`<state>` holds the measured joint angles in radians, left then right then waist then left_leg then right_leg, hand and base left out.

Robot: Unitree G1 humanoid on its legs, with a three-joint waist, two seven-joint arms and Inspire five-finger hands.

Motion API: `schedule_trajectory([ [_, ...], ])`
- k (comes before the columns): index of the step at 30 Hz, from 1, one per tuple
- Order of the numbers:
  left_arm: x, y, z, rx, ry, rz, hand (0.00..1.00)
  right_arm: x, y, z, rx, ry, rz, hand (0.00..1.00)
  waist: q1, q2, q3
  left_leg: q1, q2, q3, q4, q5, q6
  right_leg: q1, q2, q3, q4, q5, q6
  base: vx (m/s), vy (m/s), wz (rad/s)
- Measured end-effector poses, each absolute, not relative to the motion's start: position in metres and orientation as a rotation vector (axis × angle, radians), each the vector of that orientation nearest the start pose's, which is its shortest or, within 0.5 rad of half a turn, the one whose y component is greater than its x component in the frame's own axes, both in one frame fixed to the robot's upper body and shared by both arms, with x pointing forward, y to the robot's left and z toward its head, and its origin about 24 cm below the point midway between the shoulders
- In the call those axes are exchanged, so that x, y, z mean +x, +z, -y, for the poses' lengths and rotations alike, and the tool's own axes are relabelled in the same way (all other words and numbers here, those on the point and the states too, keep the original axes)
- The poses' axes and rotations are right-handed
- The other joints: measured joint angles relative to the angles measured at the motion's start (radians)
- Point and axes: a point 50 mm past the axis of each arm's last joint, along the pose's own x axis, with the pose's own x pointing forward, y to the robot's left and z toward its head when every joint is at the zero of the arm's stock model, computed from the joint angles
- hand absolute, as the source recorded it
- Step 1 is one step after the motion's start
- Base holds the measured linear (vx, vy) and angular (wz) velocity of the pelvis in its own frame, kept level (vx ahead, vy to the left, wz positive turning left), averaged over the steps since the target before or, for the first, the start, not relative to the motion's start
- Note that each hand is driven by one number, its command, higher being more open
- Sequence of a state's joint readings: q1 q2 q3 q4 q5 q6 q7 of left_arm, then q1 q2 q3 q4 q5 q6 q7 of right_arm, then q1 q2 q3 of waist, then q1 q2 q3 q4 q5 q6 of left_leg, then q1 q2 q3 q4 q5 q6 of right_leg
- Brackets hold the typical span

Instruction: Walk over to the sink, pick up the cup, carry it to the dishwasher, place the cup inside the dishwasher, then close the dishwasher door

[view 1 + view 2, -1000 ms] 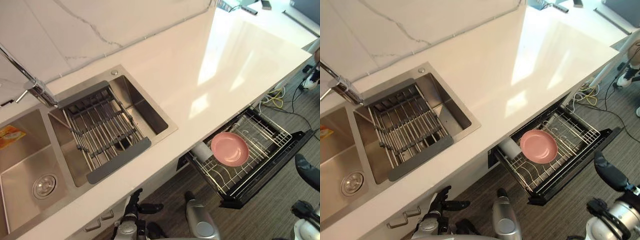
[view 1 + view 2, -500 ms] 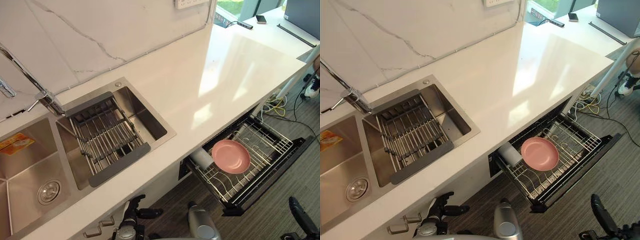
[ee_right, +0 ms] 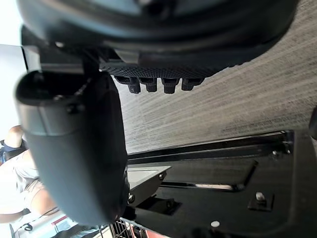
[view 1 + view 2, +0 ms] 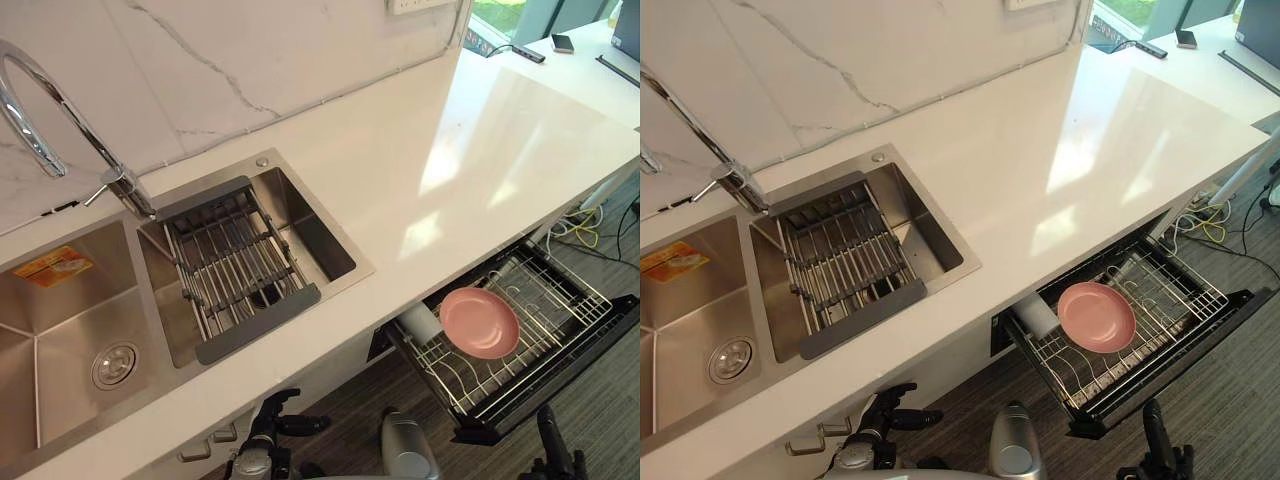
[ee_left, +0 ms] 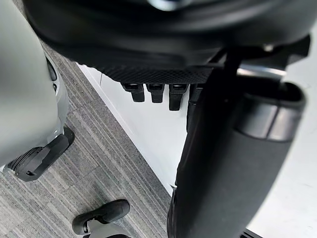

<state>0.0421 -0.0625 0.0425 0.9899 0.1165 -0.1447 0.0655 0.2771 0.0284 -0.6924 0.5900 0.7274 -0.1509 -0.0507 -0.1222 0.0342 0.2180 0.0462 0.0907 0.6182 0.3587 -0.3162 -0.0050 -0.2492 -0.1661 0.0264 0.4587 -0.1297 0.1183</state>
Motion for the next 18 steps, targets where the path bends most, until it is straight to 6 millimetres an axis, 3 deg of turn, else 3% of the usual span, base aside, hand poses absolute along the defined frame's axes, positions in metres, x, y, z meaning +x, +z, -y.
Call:
schedule_trajectory([
  [11, 0.135, -0.147, -0.134, 0.046, 0.012, -0.884, 1.00, 0.053, -0.113, 0.292, 0.712, -1.076, -0.408, 1.00, 0.011, 0.002, -0.011, -0.003, -0.022, -0.030, -0.011, 0.011, 0.006, 0.003, -0.026, -0.020, 0.009, -0.002, 0.003, -0.01, 0.004, 0.08],
  [18, 0.136, -0.147, -0.136, 0.054, 0.004, -0.875, 1.00, 0.077, -0.110, 0.289, 0.685, -0.960, -0.406, 1.00, 0.022, 0.000, -0.014, -0.004, -0.042, -0.042, -0.040, 0.030, 0.005, 0.002, -0.043, -0.033, 0.004, -0.002, 0.003, -0.03, -0.006, 0.07],
])
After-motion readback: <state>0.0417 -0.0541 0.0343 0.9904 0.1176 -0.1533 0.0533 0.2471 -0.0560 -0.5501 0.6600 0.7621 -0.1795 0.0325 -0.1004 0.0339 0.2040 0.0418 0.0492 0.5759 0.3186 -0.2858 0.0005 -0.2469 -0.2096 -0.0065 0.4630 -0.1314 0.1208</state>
